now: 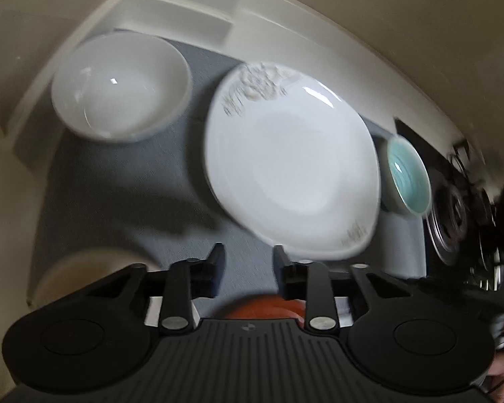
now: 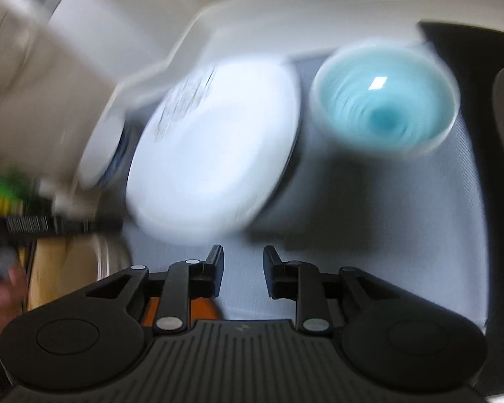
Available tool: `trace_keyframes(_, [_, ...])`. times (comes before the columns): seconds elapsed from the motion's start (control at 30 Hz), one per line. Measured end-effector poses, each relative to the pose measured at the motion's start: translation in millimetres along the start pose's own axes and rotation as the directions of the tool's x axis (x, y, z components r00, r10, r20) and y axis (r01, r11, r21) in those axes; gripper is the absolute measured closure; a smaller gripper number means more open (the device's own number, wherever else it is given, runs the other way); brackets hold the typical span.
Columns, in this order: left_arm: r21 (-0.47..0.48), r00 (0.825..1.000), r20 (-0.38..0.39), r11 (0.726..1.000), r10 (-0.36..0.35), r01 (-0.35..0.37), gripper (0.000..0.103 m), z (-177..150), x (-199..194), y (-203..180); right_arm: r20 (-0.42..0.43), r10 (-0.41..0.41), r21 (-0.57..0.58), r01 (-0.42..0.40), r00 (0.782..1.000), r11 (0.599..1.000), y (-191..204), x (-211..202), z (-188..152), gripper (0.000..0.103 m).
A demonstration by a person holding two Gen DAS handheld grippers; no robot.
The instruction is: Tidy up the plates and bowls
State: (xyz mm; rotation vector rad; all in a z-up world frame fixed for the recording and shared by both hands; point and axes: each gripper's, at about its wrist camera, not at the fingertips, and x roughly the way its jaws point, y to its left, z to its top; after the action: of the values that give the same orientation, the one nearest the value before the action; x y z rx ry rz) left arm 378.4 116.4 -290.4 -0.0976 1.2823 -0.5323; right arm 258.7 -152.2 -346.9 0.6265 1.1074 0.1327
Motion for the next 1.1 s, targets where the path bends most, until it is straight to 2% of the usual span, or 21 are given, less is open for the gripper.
trace_keyframes(0.07, [0.017,0.999,-0.005,0.999,0.035,-0.035,0.065,-13,-1,-8,-0.059,0.032,-0.028,-0.034,0.998,0.999,8,10,-18,0.075])
trace_keyframes(0.13, [0.034,0.997,-0.010,0.996,0.078,-0.078,0.064,-26,0,-17,-0.078,0.041,-0.045,-0.044,0.996,0.998,12,14,-25,0.075])
trace_keyframes(0.23, [0.043,0.992,-0.028,0.992,0.120,-0.118,0.064,-44,0,-26,-0.117,-0.008,-0.121,-0.006,0.993,0.993,25,25,-47,0.078])
trace_keyframes(0.27, [0.036,0.993,-0.035,0.993,0.109,-0.108,0.064,-49,1,-27,-0.112,-0.034,-0.146,0.017,0.993,0.989,26,26,-50,0.093])
trace_keyframes(0.33, [0.027,0.994,-0.055,0.995,0.094,-0.093,0.064,-56,2,-30,-0.103,-0.044,-0.151,0.028,0.994,0.988,22,22,-49,0.094])
trace_keyframes(0.43, [0.051,0.993,-0.054,0.993,0.108,-0.105,0.064,-64,0,-36,-0.057,-0.099,-0.122,0.091,0.994,0.988,7,9,-42,0.097])
trace_keyframes(0.5, [0.076,0.993,-0.058,0.992,0.105,-0.100,0.062,-67,1,-41,-0.038,-0.089,-0.068,0.086,0.995,0.994,-7,-1,-38,0.098])
trace_keyframes(0.53, [0.081,0.993,-0.066,0.992,0.098,-0.093,0.059,-67,3,-42,-0.031,-0.087,-0.043,0.085,0.996,0.995,-13,-6,-36,0.098])
trace_keyframes(0.57, [0.080,0.993,-0.078,0.993,0.092,-0.086,0.057,-67,7,-42,-0.023,-0.088,-0.025,0.088,0.996,0.996,-18,-11,-36,0.093])
trace_keyframes(0.63, [0.085,0.989,-0.109,0.993,0.096,-0.087,0.052,-68,11,-43,-0.004,-0.094,0.002,0.094,0.996,0.996,-26,-20,-36,0.093])
trace_keyframes(0.8, [0.109,0.979,-0.176,0.990,0.104,-0.086,0.051,-74,26,-46,-0.012,-0.046,0.050,0.046,0.999,0.998,-36,-24,-43,0.081])
trace_keyframes(0.87, [0.113,0.974,-0.189,0.988,0.121,-0.101,0.053,-78,32,-45,-0.021,-0.041,0.037,0.042,0.999,0.998,-33,-20,-48,0.074])
trace_keyframes(0.9, [0.113,0.973,-0.197,0.989,0.121,-0.100,0.065,-79,37,-44,-0.028,-0.043,0.028,0.044,0.999,0.999,-32,-16,-50,0.070])
trace_keyframes(0.93, [0.109,0.971,-0.212,0.990,0.108,-0.086,0.081,-80,41,-43,-0.035,-0.044,0.021,0.044,0.998,0.999,-29,-12,-50,0.070])
trace_keyframes(1.03, [0.095,0.974,-0.211,0.994,0.080,-0.061,0.085,-82,48,-41,-0.025,-0.049,0.014,0.050,0.998,0.999,-25,-8,-55,0.067])
trace_keyframes(1.07, [0.104,0.974,-0.210,0.993,0.082,-0.062,0.087,-83,48,-41,-0.021,-0.052,0.011,0.052,0.998,0.999,-25,-8,-56,0.069])
trace_keyframes(1.1, [0.101,0.974,-0.210,0.993,0.082,-0.062,0.088,-83,49,-40,-0.018,-0.069,0.003,0.069,0.997,0.998,-25,-9,-56,0.080])
